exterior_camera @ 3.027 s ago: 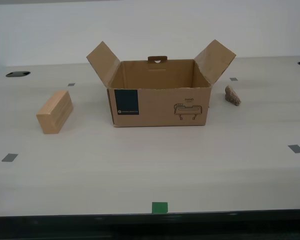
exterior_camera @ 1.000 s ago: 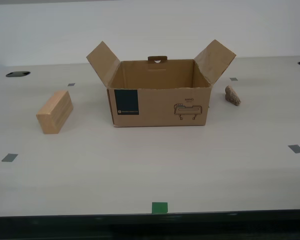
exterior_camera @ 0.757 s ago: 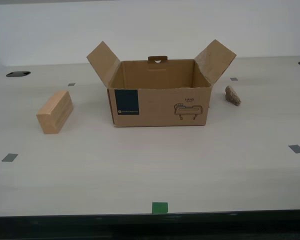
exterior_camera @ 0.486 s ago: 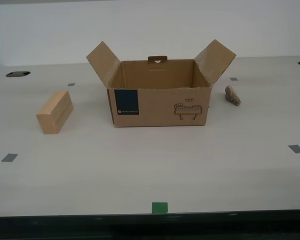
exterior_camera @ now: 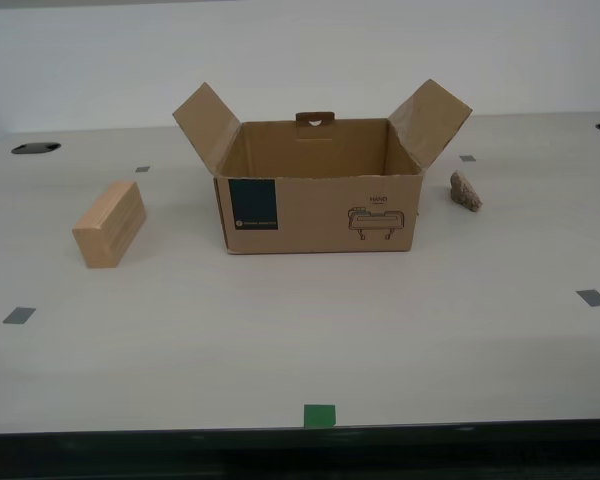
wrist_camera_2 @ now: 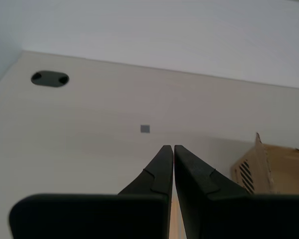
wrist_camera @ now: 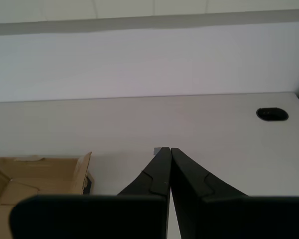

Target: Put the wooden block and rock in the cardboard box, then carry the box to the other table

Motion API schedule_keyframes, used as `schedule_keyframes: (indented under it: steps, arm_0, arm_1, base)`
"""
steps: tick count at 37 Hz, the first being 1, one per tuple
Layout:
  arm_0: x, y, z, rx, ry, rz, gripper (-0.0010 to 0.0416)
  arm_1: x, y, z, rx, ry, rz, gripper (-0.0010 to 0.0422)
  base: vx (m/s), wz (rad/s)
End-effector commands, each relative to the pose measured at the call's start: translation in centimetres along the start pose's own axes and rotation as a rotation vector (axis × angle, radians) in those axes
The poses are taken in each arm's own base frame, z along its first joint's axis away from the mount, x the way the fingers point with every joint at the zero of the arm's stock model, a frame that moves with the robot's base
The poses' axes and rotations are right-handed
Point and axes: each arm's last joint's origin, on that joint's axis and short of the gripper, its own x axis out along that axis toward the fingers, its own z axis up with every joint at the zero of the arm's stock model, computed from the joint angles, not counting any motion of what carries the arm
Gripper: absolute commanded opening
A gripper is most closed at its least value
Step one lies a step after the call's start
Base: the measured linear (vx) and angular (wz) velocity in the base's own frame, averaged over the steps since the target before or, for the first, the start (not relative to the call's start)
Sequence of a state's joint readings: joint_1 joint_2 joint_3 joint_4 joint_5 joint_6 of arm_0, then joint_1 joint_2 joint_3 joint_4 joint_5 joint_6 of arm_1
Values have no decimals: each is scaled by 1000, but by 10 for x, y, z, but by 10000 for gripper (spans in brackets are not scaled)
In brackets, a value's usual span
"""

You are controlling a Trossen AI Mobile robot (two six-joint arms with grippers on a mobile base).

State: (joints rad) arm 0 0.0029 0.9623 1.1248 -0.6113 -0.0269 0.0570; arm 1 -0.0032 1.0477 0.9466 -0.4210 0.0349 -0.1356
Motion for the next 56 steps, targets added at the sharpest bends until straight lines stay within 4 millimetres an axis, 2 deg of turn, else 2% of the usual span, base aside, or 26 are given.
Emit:
schedule_keyframes:
  steps: [1, 6, 17, 25, 34, 44, 56]
  arm_0:
    - [-3, 0, 2, 15, 21, 6, -1]
    - [-4, 1, 4, 18, 81, 3, -1]
    - [-5, 3, 10, 31, 253, 42, -1]
    - [-5, 5, 16, 43, 317, 96, -1]
    - [4, 5, 11, 27, 532, 89, -1]
    - [16, 4, 4, 3, 652, 93, -1]
    - [25, 5, 23, -17, 694, 99, -1]
  arm_1:
    - [-7, -3, 3, -52, 64, -58, 0]
    - [-13, -5, 3, -120, 175, -102, 0]
    - [-21, -6, 7, -111, 416, -65, 0]
    - [-18, -8, 17, -94, 522, -53, 0]
    - [-13, -8, 18, -69, 670, -41, 0]
    - [-14, -8, 14, -65, 706, -38, 0]
    - [-16, -7, 12, -54, 731, -40, 0]
  base:
    - [0, 0]
    - [0, 0]
    - [0, 0]
    - [0, 0]
    - [0, 0]
    - [0, 0]
    - [0, 0]
